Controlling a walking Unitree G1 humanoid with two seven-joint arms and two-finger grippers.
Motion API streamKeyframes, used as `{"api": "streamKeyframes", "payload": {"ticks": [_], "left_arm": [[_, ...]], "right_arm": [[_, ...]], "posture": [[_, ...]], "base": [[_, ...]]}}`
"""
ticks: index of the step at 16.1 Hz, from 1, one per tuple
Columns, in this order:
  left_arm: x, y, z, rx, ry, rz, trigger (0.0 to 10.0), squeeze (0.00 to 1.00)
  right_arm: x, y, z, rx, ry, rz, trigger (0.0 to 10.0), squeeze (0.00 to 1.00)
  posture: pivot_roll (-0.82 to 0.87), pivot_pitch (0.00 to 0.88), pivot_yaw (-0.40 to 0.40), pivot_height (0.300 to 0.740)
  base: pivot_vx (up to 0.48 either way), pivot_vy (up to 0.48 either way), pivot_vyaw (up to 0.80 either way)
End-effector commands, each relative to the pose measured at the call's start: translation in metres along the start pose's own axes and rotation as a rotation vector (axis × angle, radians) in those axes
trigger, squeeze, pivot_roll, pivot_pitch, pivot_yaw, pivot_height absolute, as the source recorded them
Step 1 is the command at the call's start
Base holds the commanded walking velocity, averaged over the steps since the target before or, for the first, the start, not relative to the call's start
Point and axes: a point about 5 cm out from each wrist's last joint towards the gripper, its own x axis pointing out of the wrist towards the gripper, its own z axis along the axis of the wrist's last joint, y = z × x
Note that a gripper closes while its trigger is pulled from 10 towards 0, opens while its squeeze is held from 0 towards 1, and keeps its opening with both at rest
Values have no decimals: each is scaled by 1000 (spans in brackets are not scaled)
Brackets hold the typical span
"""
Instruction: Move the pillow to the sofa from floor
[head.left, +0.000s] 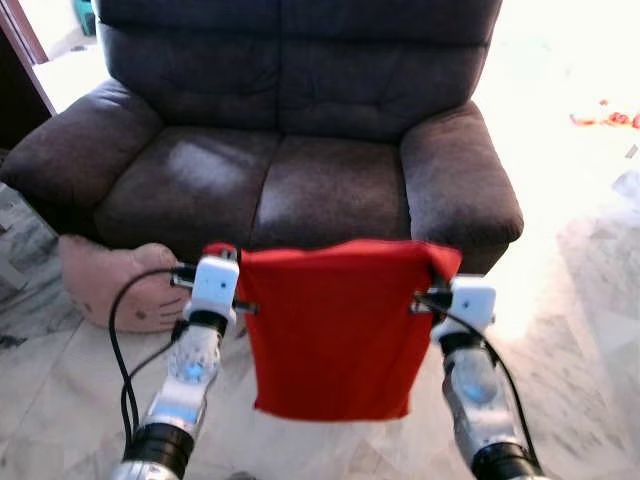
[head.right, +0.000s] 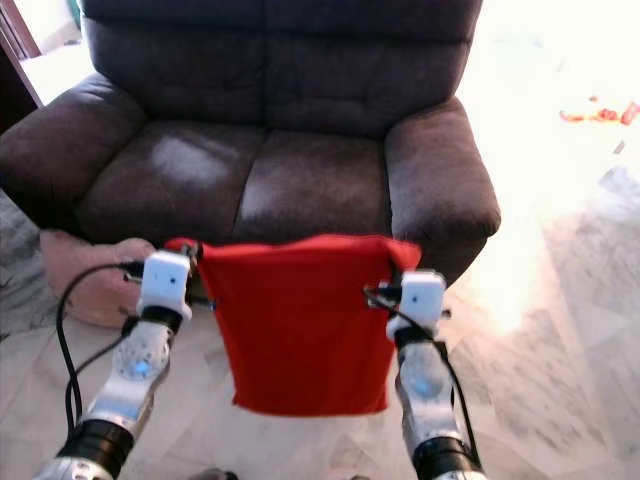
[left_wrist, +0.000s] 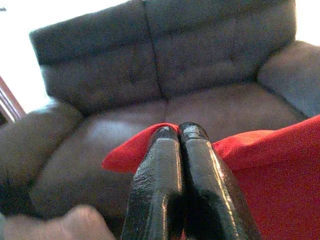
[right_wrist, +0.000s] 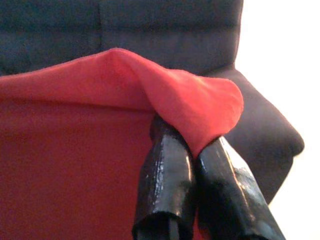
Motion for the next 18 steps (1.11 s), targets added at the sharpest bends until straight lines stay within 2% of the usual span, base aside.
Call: {"api": "streamKeyframes", "payload": {"ticks": [1,4,7,11,15,18], "left_arm": [[12,22,23,27,-109,82,10000,0],[19,18,41,58,-181,57,10000,0],[24,19,52,44,-212,64,10000,0],[25,23,54,37,-209,77,10000,0],[25,22,51,25,-195,77,10000,0],[24,22,52,21,-195,72,10000,0]], "right_arm": [[9,-28,26,20,-129,-134,10000,0],[11,-22,41,20,-185,-128,10000,0],[13,-19,46,35,-192,-135,10000,0],[14,-8,44,61,-158,-108,10000,0],[14,-7,46,61,-168,-101,10000,0],[16,-7,51,52,-189,-111,10000,0]], "posture": [[17,58,-5,740],[24,53,-3,740],[33,39,2,740],[34,12,3,740],[36,0,8,740],[40,0,12,740]], "base": [[0,0,0],[0,0,0],[0,0,0],[187,0,-250],[264,0,-658],[275,0,0]]}}
